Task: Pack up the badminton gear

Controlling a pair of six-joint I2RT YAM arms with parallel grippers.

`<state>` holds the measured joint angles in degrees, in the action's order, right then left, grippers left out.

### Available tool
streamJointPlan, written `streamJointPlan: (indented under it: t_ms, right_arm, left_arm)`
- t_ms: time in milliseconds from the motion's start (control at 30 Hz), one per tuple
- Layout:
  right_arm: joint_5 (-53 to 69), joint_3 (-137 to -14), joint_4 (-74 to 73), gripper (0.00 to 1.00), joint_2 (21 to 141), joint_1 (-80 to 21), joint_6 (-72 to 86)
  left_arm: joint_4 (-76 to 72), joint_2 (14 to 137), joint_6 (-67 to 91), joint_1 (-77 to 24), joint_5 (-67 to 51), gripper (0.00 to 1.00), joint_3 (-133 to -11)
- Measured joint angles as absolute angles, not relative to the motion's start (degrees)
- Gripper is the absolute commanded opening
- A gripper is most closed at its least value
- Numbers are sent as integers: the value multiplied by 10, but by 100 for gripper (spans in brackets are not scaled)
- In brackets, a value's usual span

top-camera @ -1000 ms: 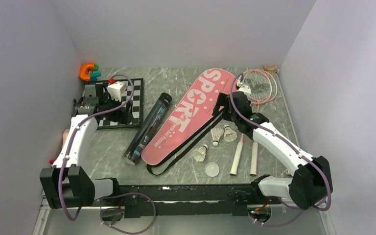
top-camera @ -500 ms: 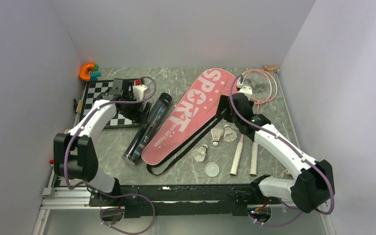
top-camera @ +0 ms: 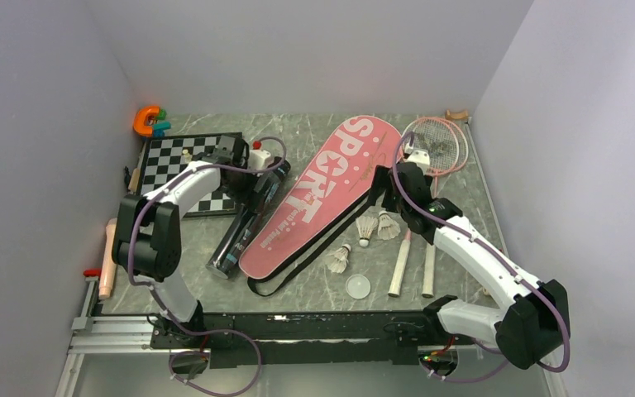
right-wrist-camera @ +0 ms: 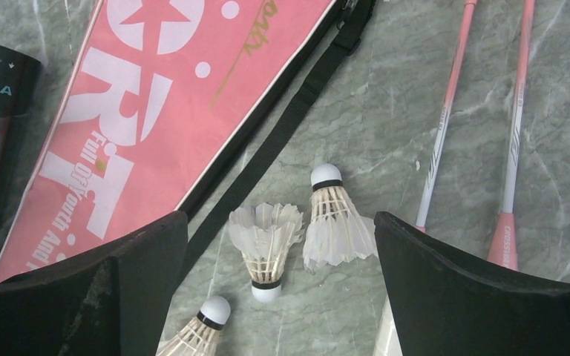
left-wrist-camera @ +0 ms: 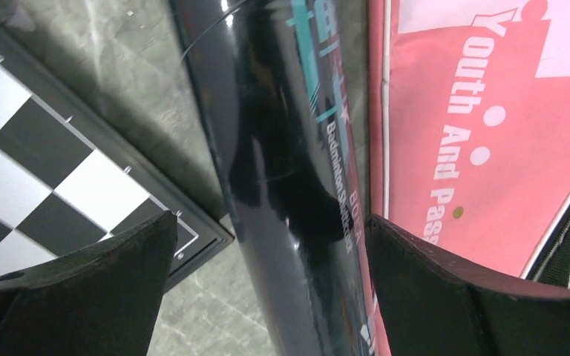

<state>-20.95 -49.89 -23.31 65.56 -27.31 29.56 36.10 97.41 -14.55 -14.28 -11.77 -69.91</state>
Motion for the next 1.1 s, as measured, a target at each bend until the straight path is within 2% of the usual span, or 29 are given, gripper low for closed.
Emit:
streamJointPlan:
  t_ms: [300, 800, 900, 1100]
  right_arm:
    - [-210, -495, -243, 100, 648, -273, 300]
    - [-202, -495, -257, 100, 649, -273, 314]
    - [-195, -495, -257, 100, 649, -273, 316]
    - [-189, -496, -266, 100, 649, -274, 316]
  left_arm:
    - [336, 1020, -164, -156, -113, 91, -704]
    - [301, 1002, -208, -162, -130, 48, -668]
    - [309, 981, -229, -162, -134, 45, -647]
    - [393, 889, -273, -162, -148, 47, -605]
